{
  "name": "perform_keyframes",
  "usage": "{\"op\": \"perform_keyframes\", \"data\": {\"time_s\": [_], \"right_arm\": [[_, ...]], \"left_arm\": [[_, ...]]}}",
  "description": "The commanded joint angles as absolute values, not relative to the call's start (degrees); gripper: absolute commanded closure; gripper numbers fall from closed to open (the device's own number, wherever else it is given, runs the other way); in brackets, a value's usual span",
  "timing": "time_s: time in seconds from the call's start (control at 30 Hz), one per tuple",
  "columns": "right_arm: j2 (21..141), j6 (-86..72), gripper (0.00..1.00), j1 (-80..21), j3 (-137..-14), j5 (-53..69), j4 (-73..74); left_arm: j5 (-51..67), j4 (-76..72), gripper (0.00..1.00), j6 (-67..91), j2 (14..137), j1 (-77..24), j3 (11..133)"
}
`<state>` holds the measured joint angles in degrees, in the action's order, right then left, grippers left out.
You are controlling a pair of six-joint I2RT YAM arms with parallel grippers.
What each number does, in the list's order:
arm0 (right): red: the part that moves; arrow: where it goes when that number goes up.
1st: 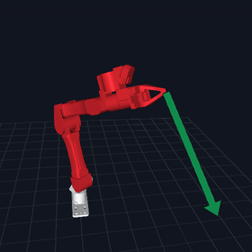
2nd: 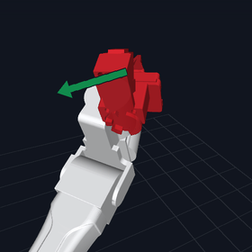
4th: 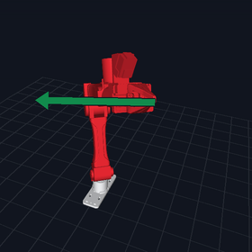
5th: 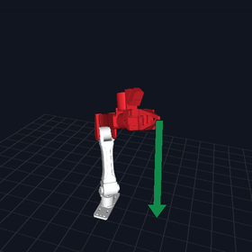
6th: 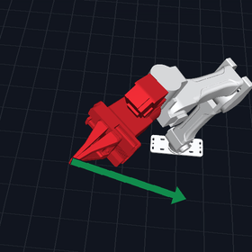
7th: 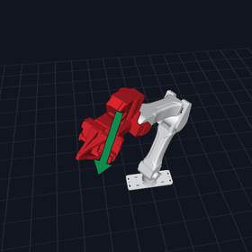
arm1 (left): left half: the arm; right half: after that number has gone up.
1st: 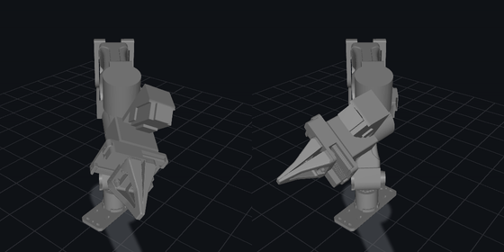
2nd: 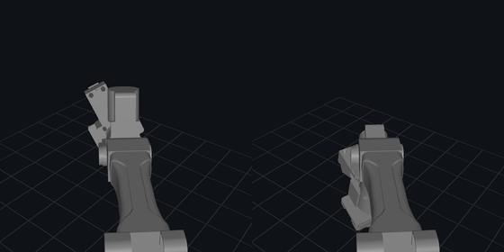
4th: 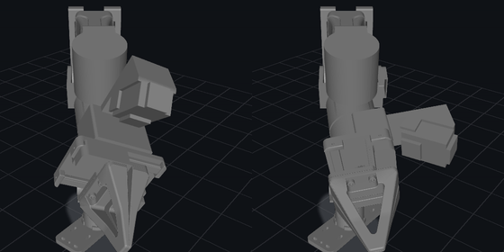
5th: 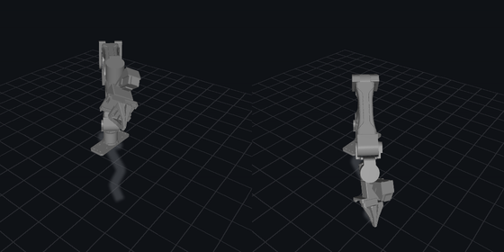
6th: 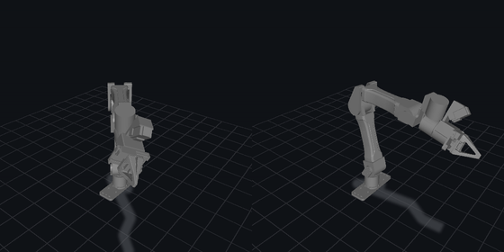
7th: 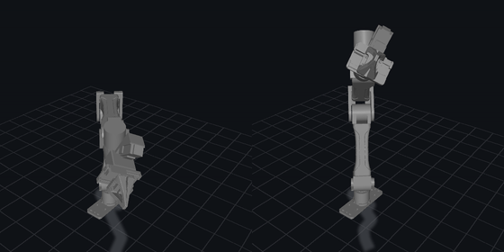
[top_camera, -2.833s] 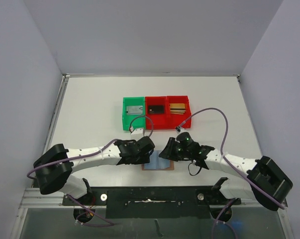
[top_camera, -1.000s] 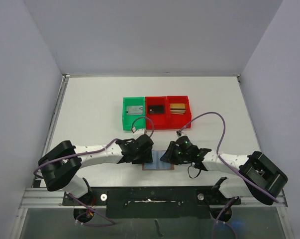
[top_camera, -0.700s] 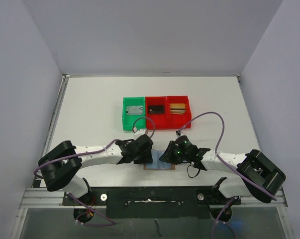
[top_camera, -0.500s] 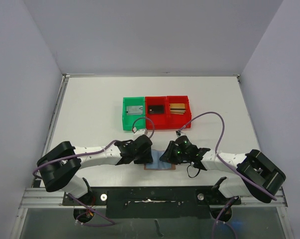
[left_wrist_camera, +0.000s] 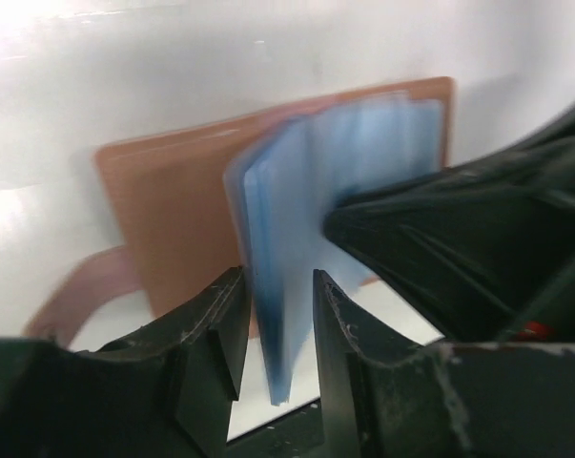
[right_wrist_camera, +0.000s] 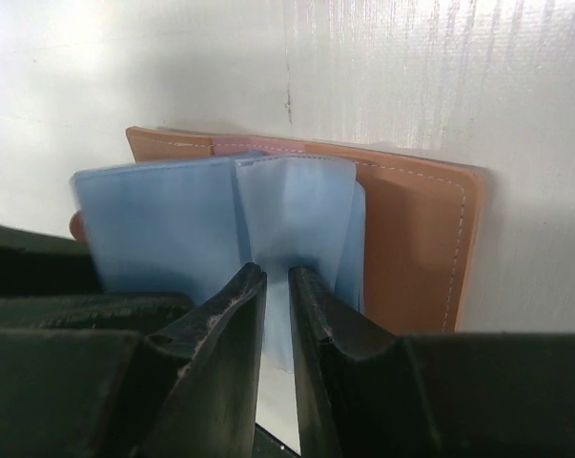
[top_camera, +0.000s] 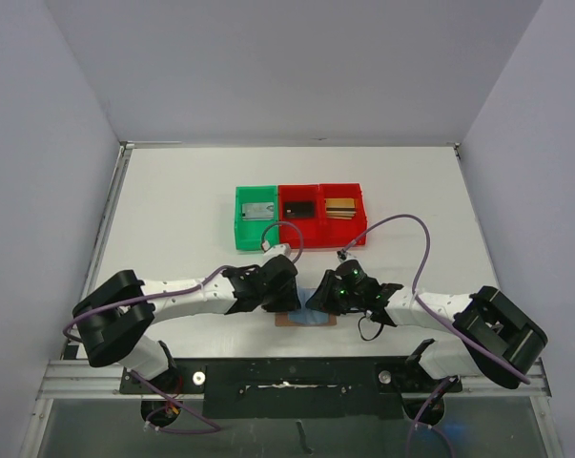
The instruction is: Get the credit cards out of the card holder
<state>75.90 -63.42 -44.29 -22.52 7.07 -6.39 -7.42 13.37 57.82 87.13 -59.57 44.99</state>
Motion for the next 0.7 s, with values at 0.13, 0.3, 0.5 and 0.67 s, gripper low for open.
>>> {"op": "perform_keyframes", "data": {"time_s": [0.13, 0.3, 0.5, 0.67], "right_arm": [[78.57, -61.87, 0.80, -44.63, -20.74, 4.47, 0.57], [78.65, -61.85, 0.80, -44.70, -20.82, 4.52, 0.32], [78.08, -61.74, 0.80, -44.65, -20.96, 4.32, 0.59], [77.96, -61.61, 0.80, -44.65, -21.25, 4.18, 0.63]], "left_arm": [[-4.00, 8.87, 0.75, 58.33, 87.26, -60.52, 48.60], [-3.76, 8.11, 0.83, 58.62, 88.03, -60.47, 48.20], [-11.15, 19.64, 1.00, 58.27, 89.52, -60.89, 51.66], [-15.89, 26.02, 1.00, 57.68, 91.70, -61.57, 54.23]]}}
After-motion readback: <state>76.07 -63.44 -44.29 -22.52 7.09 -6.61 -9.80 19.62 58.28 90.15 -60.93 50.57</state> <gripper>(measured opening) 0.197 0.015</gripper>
